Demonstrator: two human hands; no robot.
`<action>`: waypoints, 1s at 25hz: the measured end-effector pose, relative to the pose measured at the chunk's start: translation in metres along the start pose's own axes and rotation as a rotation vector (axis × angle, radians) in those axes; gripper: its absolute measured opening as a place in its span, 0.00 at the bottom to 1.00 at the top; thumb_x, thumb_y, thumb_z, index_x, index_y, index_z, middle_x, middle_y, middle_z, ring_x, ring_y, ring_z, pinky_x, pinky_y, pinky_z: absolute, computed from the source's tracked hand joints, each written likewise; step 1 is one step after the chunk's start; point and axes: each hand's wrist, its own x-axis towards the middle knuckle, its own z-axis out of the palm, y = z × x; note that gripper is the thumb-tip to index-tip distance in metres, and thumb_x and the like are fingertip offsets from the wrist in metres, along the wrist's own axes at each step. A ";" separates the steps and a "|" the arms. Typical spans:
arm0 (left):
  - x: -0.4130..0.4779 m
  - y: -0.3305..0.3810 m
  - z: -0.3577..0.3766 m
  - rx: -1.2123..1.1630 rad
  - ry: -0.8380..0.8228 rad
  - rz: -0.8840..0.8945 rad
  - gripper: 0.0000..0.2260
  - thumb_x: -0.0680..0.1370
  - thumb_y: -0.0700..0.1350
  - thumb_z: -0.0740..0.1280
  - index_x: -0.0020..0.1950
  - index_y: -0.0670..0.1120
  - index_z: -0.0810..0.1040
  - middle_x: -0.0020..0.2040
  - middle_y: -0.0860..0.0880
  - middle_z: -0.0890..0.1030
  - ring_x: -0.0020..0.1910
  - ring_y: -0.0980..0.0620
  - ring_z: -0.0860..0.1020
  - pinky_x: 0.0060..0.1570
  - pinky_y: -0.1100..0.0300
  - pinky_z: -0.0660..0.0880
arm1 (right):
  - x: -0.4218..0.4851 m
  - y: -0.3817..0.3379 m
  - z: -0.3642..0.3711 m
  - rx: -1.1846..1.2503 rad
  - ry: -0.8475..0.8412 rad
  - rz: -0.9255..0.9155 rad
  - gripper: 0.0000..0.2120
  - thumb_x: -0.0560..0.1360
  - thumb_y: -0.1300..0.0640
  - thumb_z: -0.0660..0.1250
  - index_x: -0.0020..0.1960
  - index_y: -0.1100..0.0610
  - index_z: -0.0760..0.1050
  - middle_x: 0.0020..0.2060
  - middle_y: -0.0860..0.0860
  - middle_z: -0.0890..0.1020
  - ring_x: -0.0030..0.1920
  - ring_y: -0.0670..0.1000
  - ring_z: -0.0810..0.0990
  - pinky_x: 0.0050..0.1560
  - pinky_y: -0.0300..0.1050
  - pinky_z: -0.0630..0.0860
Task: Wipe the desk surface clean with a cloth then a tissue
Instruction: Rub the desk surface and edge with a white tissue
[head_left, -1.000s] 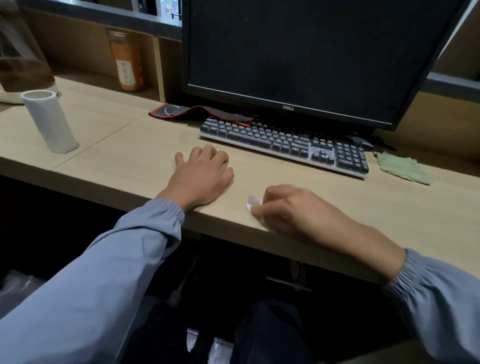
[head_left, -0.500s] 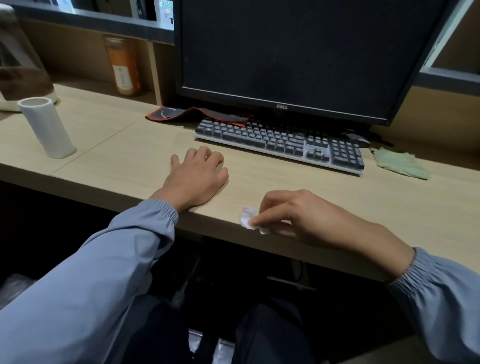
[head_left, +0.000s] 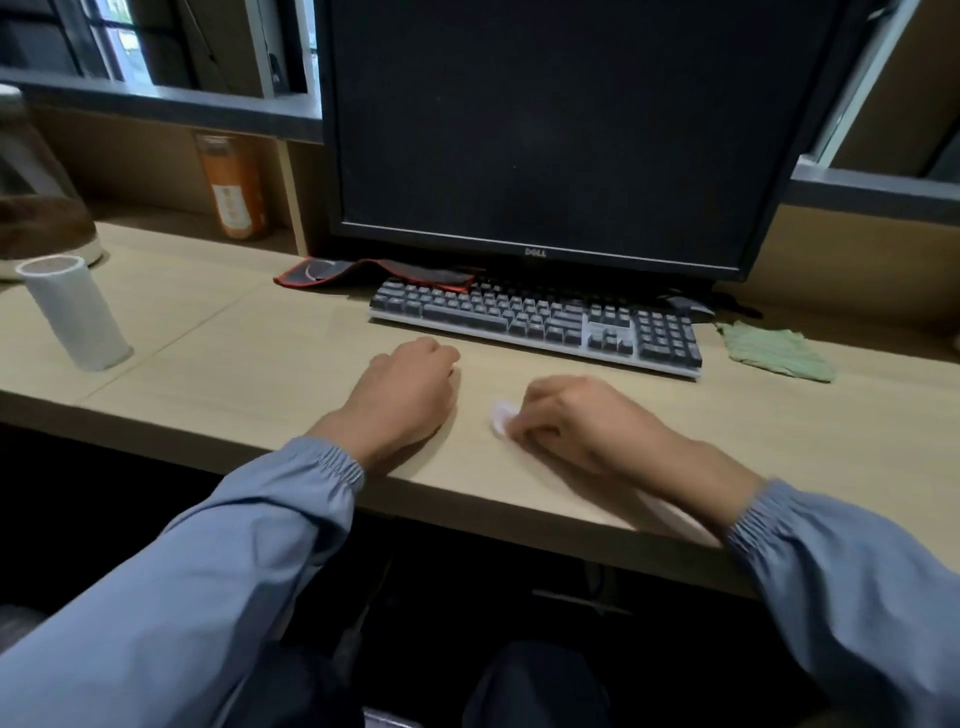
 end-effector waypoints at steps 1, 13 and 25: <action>0.001 0.010 0.003 -0.043 -0.006 0.003 0.17 0.86 0.48 0.57 0.71 0.46 0.75 0.69 0.45 0.76 0.65 0.42 0.76 0.65 0.45 0.72 | 0.015 0.019 0.003 -0.058 0.030 0.072 0.09 0.77 0.59 0.68 0.51 0.52 0.87 0.41 0.51 0.81 0.40 0.54 0.81 0.41 0.48 0.78; -0.006 0.016 0.029 0.034 0.049 0.075 0.15 0.84 0.51 0.54 0.63 0.46 0.75 0.60 0.49 0.76 0.58 0.47 0.73 0.65 0.49 0.68 | 0.034 0.045 0.005 -0.266 0.008 0.200 0.10 0.79 0.60 0.65 0.48 0.54 0.87 0.42 0.51 0.80 0.40 0.55 0.80 0.41 0.52 0.79; -0.009 0.018 0.028 0.086 0.020 0.082 0.15 0.85 0.51 0.52 0.63 0.45 0.74 0.59 0.46 0.75 0.57 0.45 0.73 0.63 0.47 0.69 | 0.021 0.025 -0.010 -0.235 -0.047 0.290 0.12 0.79 0.59 0.64 0.47 0.53 0.86 0.42 0.51 0.83 0.41 0.54 0.81 0.45 0.53 0.80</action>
